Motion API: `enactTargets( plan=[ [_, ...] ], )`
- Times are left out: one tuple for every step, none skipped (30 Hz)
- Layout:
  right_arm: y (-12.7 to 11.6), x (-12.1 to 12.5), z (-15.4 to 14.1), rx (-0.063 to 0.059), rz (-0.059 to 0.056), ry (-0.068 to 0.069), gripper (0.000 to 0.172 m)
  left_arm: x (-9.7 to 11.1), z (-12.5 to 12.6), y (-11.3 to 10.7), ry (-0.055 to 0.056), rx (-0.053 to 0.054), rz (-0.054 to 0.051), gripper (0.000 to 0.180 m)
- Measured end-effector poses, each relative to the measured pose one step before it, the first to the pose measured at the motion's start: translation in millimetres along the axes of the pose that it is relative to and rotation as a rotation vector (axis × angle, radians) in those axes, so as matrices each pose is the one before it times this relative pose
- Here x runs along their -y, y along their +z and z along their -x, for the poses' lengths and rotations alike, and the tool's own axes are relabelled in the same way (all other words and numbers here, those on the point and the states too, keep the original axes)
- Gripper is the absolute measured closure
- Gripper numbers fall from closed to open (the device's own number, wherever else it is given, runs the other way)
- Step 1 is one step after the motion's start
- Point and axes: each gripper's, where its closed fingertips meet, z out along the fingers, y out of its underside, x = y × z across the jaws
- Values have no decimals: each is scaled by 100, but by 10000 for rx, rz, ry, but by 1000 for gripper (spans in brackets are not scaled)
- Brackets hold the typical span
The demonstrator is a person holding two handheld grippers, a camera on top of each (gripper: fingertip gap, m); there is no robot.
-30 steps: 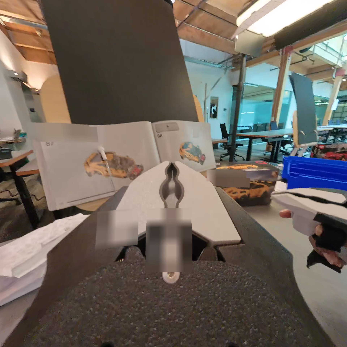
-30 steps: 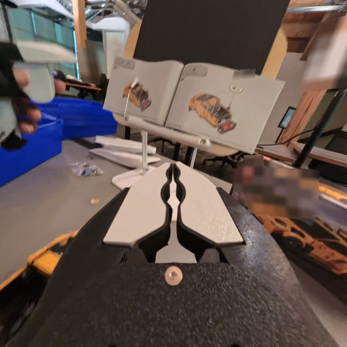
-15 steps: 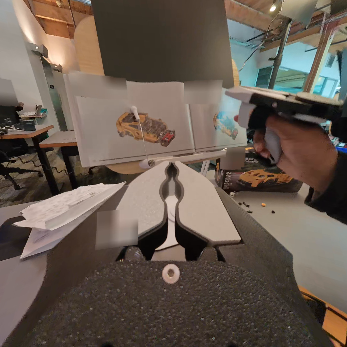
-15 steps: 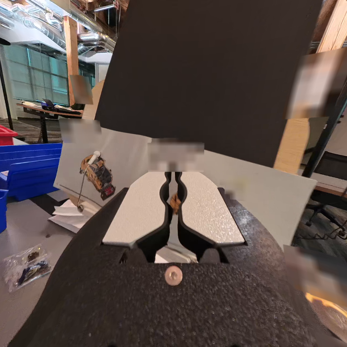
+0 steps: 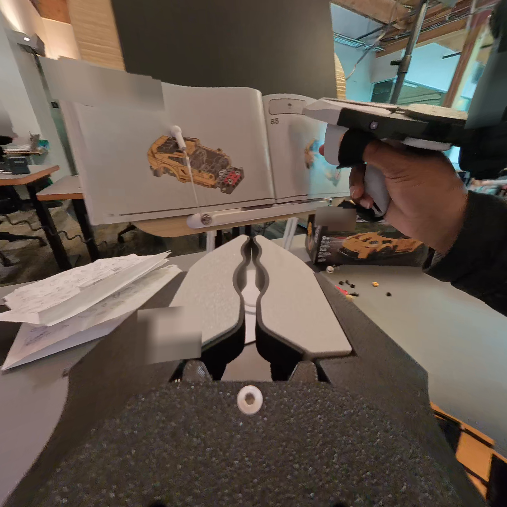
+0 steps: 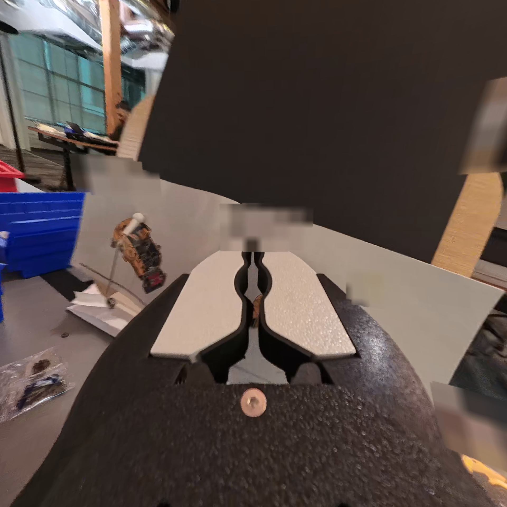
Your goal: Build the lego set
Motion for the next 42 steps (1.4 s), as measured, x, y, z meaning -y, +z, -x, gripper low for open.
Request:
enactTargets(
  plan=[
    [-1185, 488, 443, 273, -281, 194, 171, 137, -640, -90, 70, -177, 56, 180],
    [-1376, 364, 661, 338, -219, 175, 171, 483, -642, -182, 127, -174, 19, 180],
    [-1540, 171, 775, 348, -117, 63, 169, 948, -466, -329, 90, -113, -9, 180],
    [-1714, -9, 769, 308, -44, -59, 168, 1358, -288, -545, 25, -120, 14, 180],
    [-1869, -180, 704, 270, 14, -162, 167, 1635, -137, -861, -33, -181, 92, 180],
    [-1982, -370, 553, 208, 88, -203, 166, 1761, 18, -1295, -82, -242, 158, 180],
    [-2016, -553, 360, 129, 167, -176, 167, 1536, -72, -1746, -57, -433, 324, 180],
    [-2015, -744, 258, 114, 235, -96, 167, 1049, 23, -2122, 64, -439, 501, 180],
    [-1934, -874, 206, 143, 276, -14, 167, 421, 441, -2314, 307, -201, 666, 180],
    [-1848, -930, 54, 71, 271, 43, 167, -345, 1206, -2281, 535, 200, 869, 180],
    [-1700, -949, -129, -20, 252, 75, 166, -1113, 1907, -2019, 573, 477, 1043, 180],
    [-1506, -971, -248, -86, 246, 140, 166, -1767, 1978, -1467, 438, 355, 1130, 180],
    [-1305, -924, -369, -145, 210, 227, 167, -2361, 1546, -705, 161, 8, 1194, 179],
    [-1104, -764, -438, -197, 97, 312, 167, -2937, 982, 49, -176, -306, 1393, 173],
    [-897, -566, -386, -169, 8, 391, 167, -3343, 379, 743, -287, -528, 1604, 162],
    [-665, -406, -305, -123, -38, 422, 167, -3232, -117, 1346, -216, -657, 1576, 152],
    [-438, -232, -224, -79, -59, 365, 167, -2542, -155, 1761, -137, -481, 1231, 147],
    [-238, -47, -140, -21, -57, 242, 167, -1857, -220, 1850, -26, -332, 897, 148],
    [-84, 114, -30, 38, -28, 88, 167, -1493, -299, 1674, 30, -263, 795, 150],
    [16, 122, 43, 72, 28, -46, 167, -1062, -40, 1382, 32, -37, 632, 151],
    [34, 54, 63, 45, 52, -110, 167, -521, 137, 1050, -14, 104, 348, 154],
    [43, -4, 90, 22, 33, -131, 167, -126, -13, 738, -96, -24, 123, 155],
    [36, -107, 146, 49, 30, -126, 167, 92, -112, 509, -173, -123, 13, 156],
    [52, -183, 178, 68, 56, -87, 167, 94, 26, 393, -187, -50, 36, 158],
    [71, -226, 143, 60, 62, -32, 167, 10, 119, 368, -157, 24, 119, 157],
    [63, -192, 89, 55, 38, 17, 167, 54, 75, 367, -123, 14, 95, 156],
    [64, -187, 46, 49, 37, 61, 167, 134, -19, 331, -107, -34, 32, 156],
    [44, -175, 6, 48, 39, 87, 167, 44, -22, 340, -90, -22, 85, 156],
    [14, -143, -8, 33, 32, 92, 167, -105, 42, 350, -59, 27, 173, 156],
    [-10, -101, -27, 19, 9, 75, 167, -133, 31, 355, -51, 21, 170, 156],
    [-44, -93, 1, 24, 14, 49, 167, -84, 21, 347, -63, -4, 115, 156],
    [-31, -110, 0, 21, 29, 23, 167, -29, 109, 334, -80, 50, 53, 157],
    [-29, -105, -13, 13, 33, 2, 167, 99, 370, 173, -66, 218, -37, 163],
    [-8, -82, -8, 12, 23, -12, 167, 218, 311, 67, -48, 169, -141, 163],
    [2, -87, -1, 20, 28, -11, 167, 113, 175, 18, -76, 80, -67, 166],
    [22, -100, 8, 24, 37, 9, 167, 55, 102, 7, -34, 51, -39, 168],
    [10, -100, 16, 24, 29, 30, 167, 8, -88, 13, 28, -26, -21, 171],
    [3, -90, 41, 28, 14, 37, 167, 1, -28, 7, 73, 33, -10, 172],
    [-9, -75, 51, 27, 19, 30, 167, 6, -24, -8, 106, 59, -19, 172],
    [-13, -36, 36, 17, 13, 5, 167, 67, 8, 2, 150, 102, -84, 172],
    [-22, 30, 39, 7, 2, -19, 167, 109, 19, -65, 164, 159, -152, 172],
    [-61, 108, 32, 1, -20, -41, 167, 193, -206, -357, 121, 62, -232, 172]
  ],
)
